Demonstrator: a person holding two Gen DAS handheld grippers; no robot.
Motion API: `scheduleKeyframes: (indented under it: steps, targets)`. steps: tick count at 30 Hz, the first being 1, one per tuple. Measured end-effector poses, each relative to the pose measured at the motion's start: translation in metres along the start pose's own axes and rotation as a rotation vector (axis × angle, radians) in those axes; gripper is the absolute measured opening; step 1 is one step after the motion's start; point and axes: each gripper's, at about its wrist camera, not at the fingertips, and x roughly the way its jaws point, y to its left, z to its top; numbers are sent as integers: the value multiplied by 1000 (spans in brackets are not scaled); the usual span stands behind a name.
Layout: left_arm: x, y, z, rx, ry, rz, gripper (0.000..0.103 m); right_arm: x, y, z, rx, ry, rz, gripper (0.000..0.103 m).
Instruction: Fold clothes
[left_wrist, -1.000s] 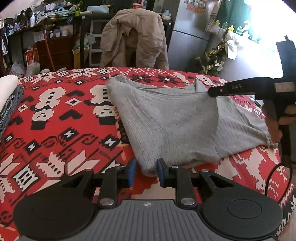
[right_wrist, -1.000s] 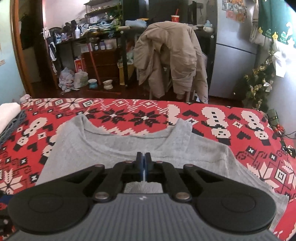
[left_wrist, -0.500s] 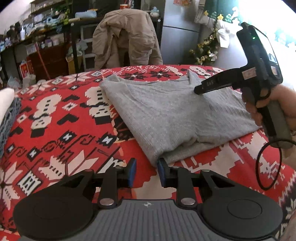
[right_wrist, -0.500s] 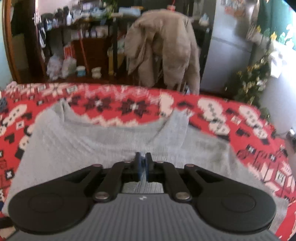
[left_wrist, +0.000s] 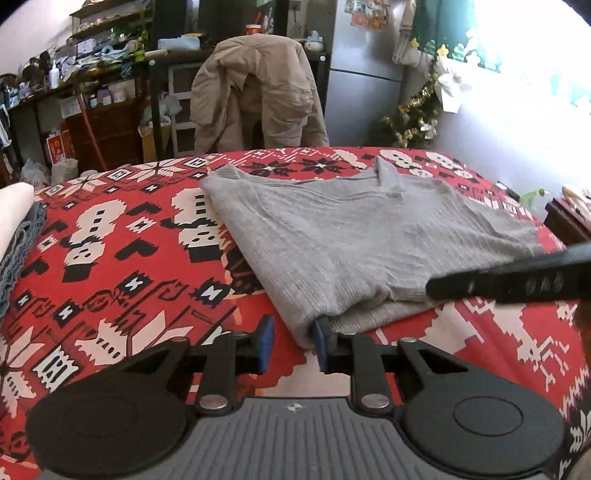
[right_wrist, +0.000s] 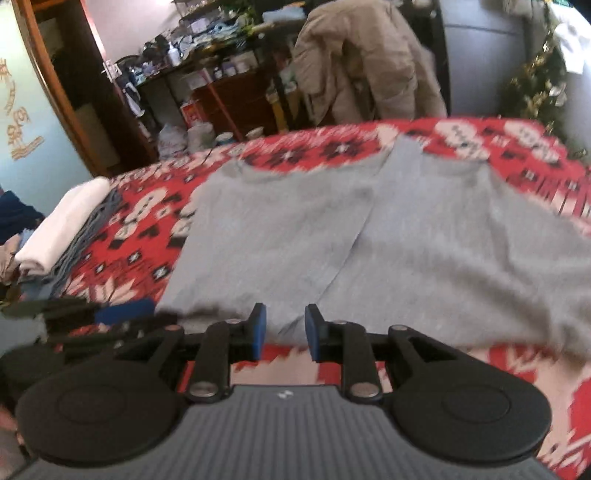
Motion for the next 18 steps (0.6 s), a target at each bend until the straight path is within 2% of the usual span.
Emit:
scheduleKeyframes:
  steps: [2, 3, 6, 10, 18]
  targets:
    - [0, 0, -1, 2, -3, 0, 6, 5, 0, -3, 24, 7, 9, 25]
    - [-1, -1, -1, 5, -6, 2, 5, 6, -1, -3, 38, 6, 18, 24]
    - [-3, -4, -2, 22, -17, 18, 3, 7, -2, -5, 59, -3, 27, 0]
    - [-4, -3, -5, 49, -10, 42, 3, -7, -2, -5, 36, -25, 4, 0]
    - [-2, -3, -8, 80, 22, 50, 5, -3, -11, -14, 36, 21, -17, 0]
